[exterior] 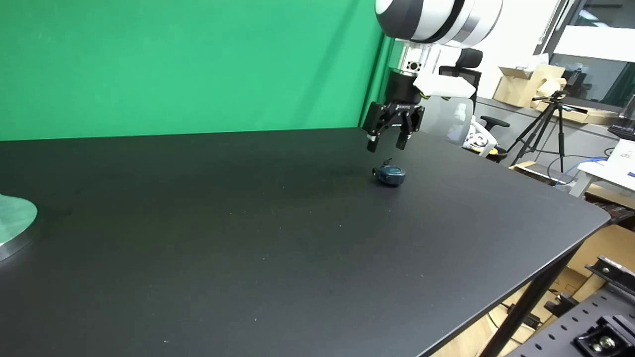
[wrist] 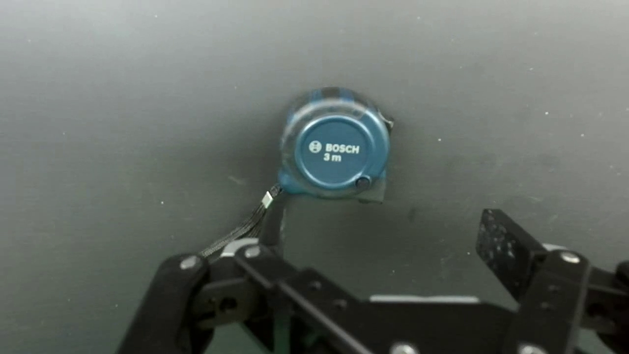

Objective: Move the block to the left

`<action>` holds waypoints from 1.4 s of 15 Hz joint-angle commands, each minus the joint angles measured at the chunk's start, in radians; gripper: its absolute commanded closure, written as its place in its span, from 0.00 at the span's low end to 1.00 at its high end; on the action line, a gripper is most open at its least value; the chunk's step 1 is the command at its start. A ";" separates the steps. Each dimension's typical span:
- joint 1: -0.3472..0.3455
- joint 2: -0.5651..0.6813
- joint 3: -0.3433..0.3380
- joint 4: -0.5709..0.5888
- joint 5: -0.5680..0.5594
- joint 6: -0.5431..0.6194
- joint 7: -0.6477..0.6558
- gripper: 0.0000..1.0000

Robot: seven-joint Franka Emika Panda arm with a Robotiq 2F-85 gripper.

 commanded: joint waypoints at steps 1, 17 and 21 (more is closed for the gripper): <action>-0.023 0.045 -0.001 0.047 -0.003 -0.016 0.007 0.00; -0.015 0.149 -0.027 0.105 -0.049 -0.021 0.044 0.26; -0.013 0.146 -0.029 0.100 -0.059 -0.019 0.049 0.45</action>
